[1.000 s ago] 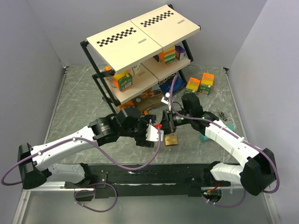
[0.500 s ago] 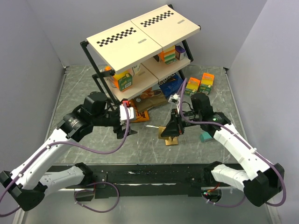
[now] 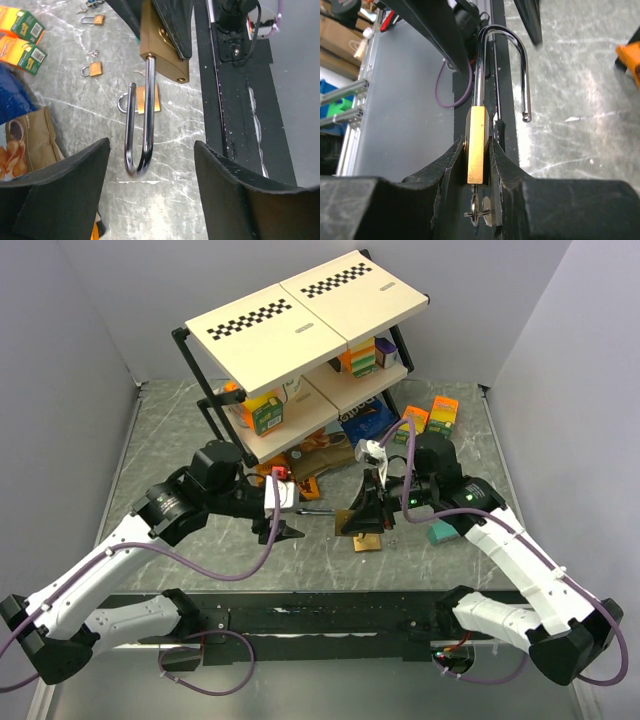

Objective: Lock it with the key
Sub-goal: Pick up the lock from the center of the board, then lock the lock.

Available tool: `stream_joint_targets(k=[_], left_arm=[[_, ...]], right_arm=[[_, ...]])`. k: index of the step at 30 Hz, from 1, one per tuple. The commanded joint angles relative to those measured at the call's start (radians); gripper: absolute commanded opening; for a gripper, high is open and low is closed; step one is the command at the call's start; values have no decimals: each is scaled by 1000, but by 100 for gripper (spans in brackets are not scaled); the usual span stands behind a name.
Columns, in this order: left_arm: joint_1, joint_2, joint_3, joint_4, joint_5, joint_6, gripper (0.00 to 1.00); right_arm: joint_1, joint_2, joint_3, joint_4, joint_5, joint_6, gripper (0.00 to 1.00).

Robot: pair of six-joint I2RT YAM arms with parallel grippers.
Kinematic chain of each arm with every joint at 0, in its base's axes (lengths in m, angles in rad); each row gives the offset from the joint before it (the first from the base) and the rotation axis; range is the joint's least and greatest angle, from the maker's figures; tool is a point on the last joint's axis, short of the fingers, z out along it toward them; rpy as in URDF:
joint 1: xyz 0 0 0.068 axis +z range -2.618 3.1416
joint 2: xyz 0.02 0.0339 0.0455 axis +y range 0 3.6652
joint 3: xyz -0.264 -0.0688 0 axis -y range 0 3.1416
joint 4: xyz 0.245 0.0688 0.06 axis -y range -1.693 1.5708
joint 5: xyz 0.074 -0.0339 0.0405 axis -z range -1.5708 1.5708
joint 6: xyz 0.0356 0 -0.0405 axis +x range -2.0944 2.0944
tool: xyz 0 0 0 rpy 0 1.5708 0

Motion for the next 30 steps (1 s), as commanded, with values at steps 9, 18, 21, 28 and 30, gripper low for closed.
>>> stream_joint_targets(k=[9,18,21,28,30], left_arm=[[-34,42,46,-64,35,106,34],[-34,78,115,-173,130,135,11],[-34,82,118,-158,122,117,13],[-34,77,104,-104,144,80,1],[-34,83,109,-95,159,74,1]], right_arm=[[61,-62,106,31,38,-132,0],[88,-71,109,27,103,-236,0],[93,-67,109,40,101,-233,0],[126,-70,89,117,133,-229,0],[136,-67,83,145,143,-232,0]])
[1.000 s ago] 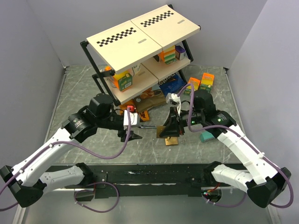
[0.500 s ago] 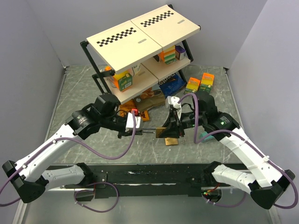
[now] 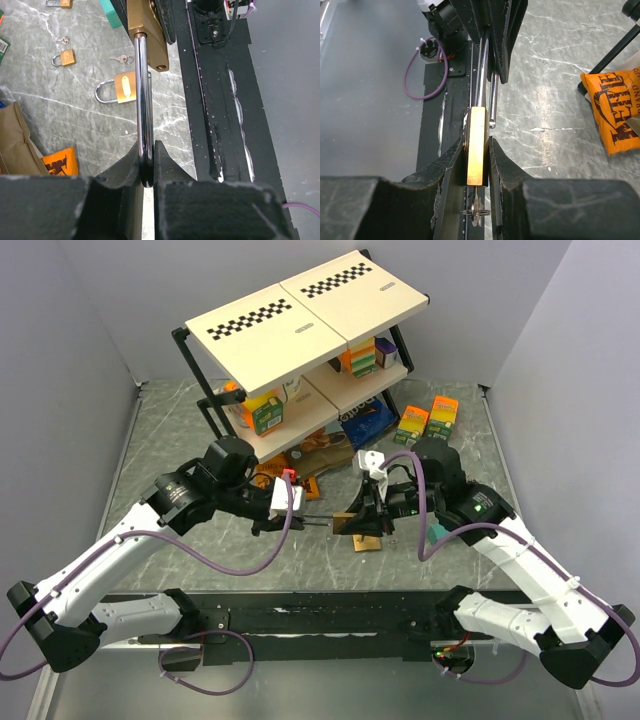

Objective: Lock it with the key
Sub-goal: Lock the lock.

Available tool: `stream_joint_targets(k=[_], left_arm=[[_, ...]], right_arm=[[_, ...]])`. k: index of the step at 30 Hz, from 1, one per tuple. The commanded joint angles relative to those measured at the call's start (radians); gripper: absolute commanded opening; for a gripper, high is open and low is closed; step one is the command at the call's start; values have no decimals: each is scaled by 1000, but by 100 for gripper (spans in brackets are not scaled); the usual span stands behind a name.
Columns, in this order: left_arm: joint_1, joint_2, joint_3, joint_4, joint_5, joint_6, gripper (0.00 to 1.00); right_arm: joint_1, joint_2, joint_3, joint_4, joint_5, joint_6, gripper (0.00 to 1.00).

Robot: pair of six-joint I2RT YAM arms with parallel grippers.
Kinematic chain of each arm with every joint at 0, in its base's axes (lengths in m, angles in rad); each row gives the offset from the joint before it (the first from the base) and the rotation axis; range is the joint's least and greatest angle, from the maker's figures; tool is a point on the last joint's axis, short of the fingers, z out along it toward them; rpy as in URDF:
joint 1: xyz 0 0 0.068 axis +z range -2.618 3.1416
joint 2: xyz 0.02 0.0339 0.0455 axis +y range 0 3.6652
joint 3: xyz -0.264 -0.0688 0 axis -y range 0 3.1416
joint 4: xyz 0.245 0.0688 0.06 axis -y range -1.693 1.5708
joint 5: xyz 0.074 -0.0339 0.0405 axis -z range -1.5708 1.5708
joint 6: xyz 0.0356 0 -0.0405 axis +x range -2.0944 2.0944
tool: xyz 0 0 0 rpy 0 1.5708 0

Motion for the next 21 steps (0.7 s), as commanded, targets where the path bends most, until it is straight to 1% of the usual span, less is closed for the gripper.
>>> stream_joint_targets(k=[1,11,18,21], left_arm=[[-12,6,35,66,117,-13,1],[-12,25,61,49,164,18,1],[-12,25,56,86,161,-13,1],[-13,14,36,147,144,-45,1]], right_arm=[[41,-13,41,176,8,-32,0],[89,-7,15,228,74,-132,0],[112,10,9,269,61,-126,0],[124,16,4,286,38,-97,0]])
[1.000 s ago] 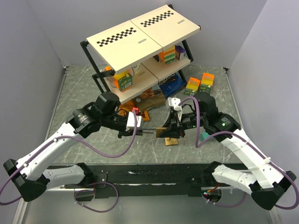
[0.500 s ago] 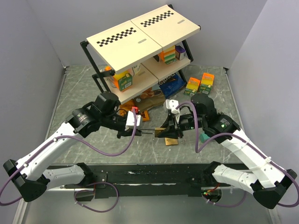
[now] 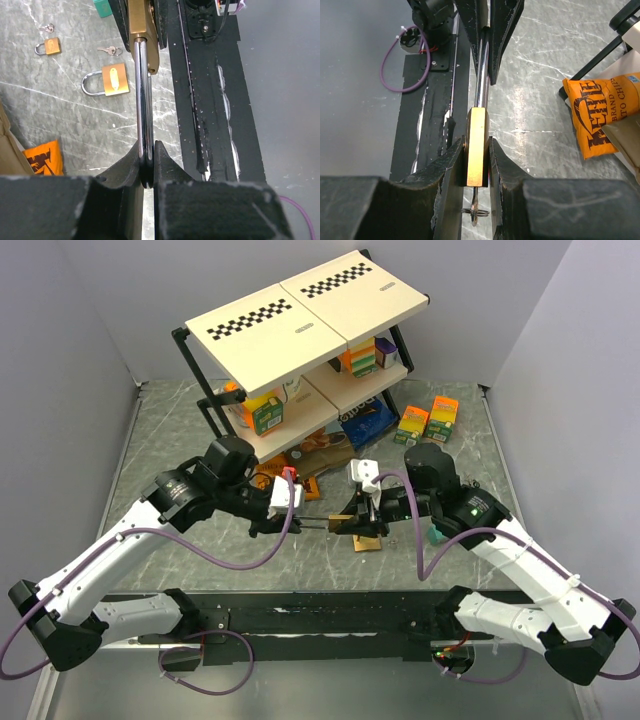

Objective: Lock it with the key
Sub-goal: Lock the lock.

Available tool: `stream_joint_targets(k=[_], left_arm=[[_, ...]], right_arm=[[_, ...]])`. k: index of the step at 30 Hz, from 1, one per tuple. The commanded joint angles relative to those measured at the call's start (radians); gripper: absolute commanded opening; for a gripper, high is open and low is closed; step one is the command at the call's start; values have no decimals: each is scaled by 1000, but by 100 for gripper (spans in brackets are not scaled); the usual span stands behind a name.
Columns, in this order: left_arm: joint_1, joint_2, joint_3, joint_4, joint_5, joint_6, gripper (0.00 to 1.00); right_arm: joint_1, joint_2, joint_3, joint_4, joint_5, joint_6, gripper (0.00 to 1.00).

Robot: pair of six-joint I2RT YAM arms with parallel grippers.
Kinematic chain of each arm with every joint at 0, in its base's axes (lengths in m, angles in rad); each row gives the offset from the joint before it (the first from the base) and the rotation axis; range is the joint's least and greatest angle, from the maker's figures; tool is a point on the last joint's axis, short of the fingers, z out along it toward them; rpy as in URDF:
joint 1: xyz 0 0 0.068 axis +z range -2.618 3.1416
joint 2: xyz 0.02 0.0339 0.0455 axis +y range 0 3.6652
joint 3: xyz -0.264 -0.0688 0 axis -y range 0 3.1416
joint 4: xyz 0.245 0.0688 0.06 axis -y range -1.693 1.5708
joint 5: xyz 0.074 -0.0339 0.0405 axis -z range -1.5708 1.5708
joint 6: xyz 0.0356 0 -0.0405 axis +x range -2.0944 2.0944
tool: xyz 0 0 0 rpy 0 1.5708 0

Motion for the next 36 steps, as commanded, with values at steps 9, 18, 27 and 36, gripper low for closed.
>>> stream_joint_targets(k=[9,18,27,36], left_arm=[[-29,-6,-17,313,96,-59,1],[-49,-9,-30,375,92,-77,1],[-54,-54,-59,480,1,-141,1],[-54,-81,-71,588,-71,-223,1]], right_arm=[[62,58,10,346,-151,126,0],[69,99,8,413,-190,219,0],[69,101,-13,378,-178,267,0],[55,64,-104,425,-137,377,0]])
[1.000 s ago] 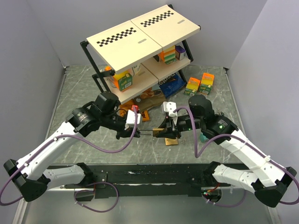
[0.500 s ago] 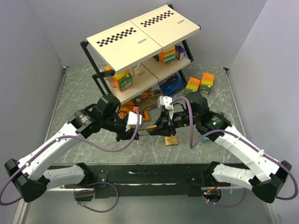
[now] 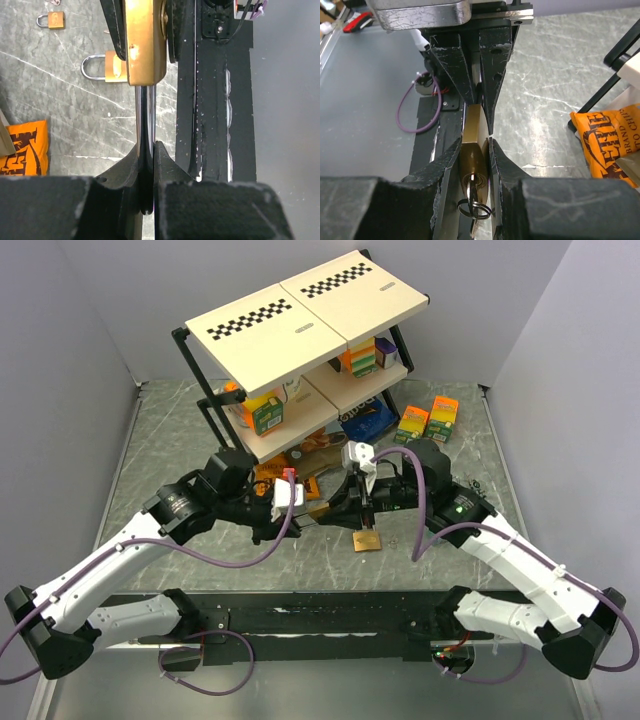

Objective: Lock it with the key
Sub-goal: Lock the lock.

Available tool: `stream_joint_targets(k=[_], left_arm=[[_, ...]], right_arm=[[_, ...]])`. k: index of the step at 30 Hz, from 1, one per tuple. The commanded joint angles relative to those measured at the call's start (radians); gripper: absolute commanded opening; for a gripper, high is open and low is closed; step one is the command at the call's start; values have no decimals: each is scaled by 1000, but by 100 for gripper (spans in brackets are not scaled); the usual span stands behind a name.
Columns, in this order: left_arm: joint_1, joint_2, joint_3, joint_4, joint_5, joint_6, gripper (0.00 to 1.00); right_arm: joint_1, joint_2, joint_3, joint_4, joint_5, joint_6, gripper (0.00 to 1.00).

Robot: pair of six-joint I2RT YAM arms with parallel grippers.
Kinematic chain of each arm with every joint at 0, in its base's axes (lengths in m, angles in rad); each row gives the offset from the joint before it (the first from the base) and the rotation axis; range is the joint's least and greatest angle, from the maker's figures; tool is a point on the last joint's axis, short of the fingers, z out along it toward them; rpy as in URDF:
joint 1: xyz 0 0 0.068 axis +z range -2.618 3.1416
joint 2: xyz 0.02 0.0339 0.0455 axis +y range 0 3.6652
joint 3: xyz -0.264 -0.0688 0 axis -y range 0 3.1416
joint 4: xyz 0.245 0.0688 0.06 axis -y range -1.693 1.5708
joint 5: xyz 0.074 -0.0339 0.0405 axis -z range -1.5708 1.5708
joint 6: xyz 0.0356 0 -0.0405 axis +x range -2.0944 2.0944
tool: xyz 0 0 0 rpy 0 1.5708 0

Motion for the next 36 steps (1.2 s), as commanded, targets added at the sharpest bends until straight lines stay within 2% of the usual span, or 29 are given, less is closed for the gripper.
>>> stream_joint_targets(k=[1,7,9,16,18,19,21,22,27,28,29,35,36], left_arm=[[-25,-15,58,463,60,-32,1],[-25,2,102,460,177,-66,1],[-27,5,111,432,168,-54,1],[-24,-33,84,250,94,126,1],[-25,-47,58,221,85,149,1],[-24,-57,50,210,76,166,1],[-20,-65,27,175,67,190,1],[-19,-73,20,167,54,204,1],[-11,-67,12,145,57,217,1],[-11,-61,13,144,60,218,1],[-11,-58,18,145,66,217,1],[-11,-33,36,164,85,186,1],[-11,-33,38,168,89,175,1]], right_arm=[[43,9,-58,130,-82,116,0],[42,8,-54,88,-76,42,0],[40,8,-39,25,-83,-14,0],[-18,-9,20,-188,-67,-136,1],[-47,-19,34,-230,-71,-162,10],[-56,-23,40,-256,-70,-169,26],[-81,-35,54,-328,-65,-203,45],[-87,-40,55,-350,-57,-215,58],[-113,-68,58,-440,-21,-280,70],[-116,-71,57,-443,-10,-285,81],[-116,-72,49,-442,-7,-288,84],[-115,-58,17,-361,-2,-262,86],[-115,-61,11,-342,1,-260,94]])
